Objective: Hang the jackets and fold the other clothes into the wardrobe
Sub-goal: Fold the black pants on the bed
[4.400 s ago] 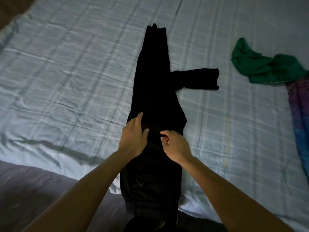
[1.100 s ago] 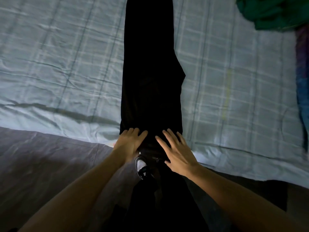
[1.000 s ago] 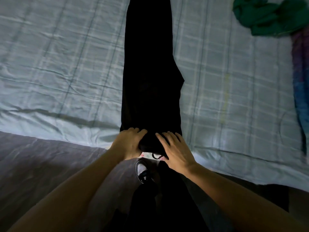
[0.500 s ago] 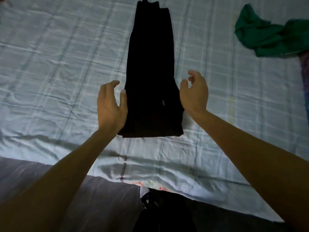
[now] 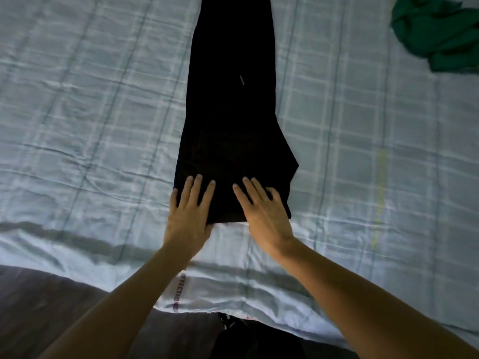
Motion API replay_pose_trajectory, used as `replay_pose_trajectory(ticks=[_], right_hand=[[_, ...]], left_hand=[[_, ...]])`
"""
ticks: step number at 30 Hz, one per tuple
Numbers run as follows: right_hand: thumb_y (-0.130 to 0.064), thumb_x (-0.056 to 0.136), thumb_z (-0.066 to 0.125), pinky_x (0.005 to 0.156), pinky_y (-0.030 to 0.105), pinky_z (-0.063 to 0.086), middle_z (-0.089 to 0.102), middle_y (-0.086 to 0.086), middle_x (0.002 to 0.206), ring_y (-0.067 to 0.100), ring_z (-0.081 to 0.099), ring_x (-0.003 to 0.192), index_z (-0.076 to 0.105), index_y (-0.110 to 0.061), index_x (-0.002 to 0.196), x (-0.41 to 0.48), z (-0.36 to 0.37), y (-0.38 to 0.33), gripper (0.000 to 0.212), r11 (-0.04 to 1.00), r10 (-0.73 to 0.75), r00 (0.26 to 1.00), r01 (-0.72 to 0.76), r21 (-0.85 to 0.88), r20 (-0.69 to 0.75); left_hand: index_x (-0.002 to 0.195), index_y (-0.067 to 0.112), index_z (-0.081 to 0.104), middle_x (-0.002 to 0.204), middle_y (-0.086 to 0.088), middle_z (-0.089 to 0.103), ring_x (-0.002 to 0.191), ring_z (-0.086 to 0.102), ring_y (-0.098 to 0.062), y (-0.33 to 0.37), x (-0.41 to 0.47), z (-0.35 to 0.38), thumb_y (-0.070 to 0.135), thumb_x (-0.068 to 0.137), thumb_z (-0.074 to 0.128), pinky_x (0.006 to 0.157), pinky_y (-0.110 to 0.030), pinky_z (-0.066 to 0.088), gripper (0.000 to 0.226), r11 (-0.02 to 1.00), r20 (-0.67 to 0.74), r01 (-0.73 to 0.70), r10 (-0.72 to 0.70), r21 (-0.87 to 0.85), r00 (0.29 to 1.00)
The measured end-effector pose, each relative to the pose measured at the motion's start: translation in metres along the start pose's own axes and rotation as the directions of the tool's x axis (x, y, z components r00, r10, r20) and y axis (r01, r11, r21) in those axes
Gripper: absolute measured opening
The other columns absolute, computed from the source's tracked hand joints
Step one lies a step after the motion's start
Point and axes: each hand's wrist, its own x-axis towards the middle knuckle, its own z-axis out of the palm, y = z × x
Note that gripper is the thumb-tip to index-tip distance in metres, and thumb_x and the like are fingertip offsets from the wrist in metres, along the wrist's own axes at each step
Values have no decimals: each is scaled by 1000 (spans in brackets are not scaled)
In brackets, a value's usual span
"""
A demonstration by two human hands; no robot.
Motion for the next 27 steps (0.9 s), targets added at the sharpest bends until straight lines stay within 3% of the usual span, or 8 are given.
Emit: replay_pose_trajectory(ticks=[5,9,12,16,18,20,22,27], right_hand=[[-5,62,74,76,38,51,67,12,115,26,66,103,62,-8,121,-1,9,-5,60,1000,25,997,-23,18,-69],[-8,78,60,70,32,44,68,6,103,25,65,89,58,-13,120,-17,-27,-10,43,997,-71,970,78,-19,233],[-10,85,50,68,33,45,65,11,95,29,62,86,60,-9,112,-24,-78,-15,29,987,-120,832,43,152,542],[-10,79,50,55,28,40,58,7,81,20,53,68,60,-5,111,-27,-147,-14,34,955,-110,592,-159,250,798],[-13,81,51,65,30,46,61,7,92,21,57,77,60,-9,111,-26,-164,-10,32,942,-35,741,-199,270,670],[-17,82,51,87,37,43,62,7,110,26,58,100,57,-15,121,-27,-166,-3,39,946,161,959,-218,240,234],[-14,83,52,97,39,34,58,6,120,25,51,113,52,-17,128,-33,-160,3,45,940,282,939,-230,254,-195],[-20,86,51,101,39,32,49,8,130,26,42,123,44,-17,135,-60,-118,-1,50,954,197,978,-207,218,66]], left_hand=[[142,17,39,146,-13,41,137,33,-33,6,-1,-6,7,80,64,109,-48,29,68,992,36,58,-54,-109,998],[142,25,38,137,-6,50,125,47,-25,8,-17,-29,12,90,49,101,-36,39,55,993,275,15,17,-116,961],[132,24,49,112,-7,61,103,59,-25,16,-26,-71,22,94,48,80,-30,45,38,978,609,76,58,-193,791],[134,23,46,130,-1,52,116,51,-21,21,-31,-130,41,86,61,97,-33,40,54,984,849,111,62,-140,525],[129,23,51,127,-2,56,113,53,-21,16,-29,-146,39,85,63,95,-33,42,48,963,718,133,78,-233,692],[126,19,55,121,-9,61,108,57,-28,9,-26,-153,28,88,60,91,-37,45,40,947,206,61,6,-316,979],[122,10,56,113,-18,60,100,57,-35,7,-27,-153,12,86,60,87,-45,46,36,958,-322,2,-98,-285,942],[124,6,54,117,-21,54,101,55,-40,23,-42,-107,14,79,67,85,-47,46,48,985,-178,-111,87,-131,980]])
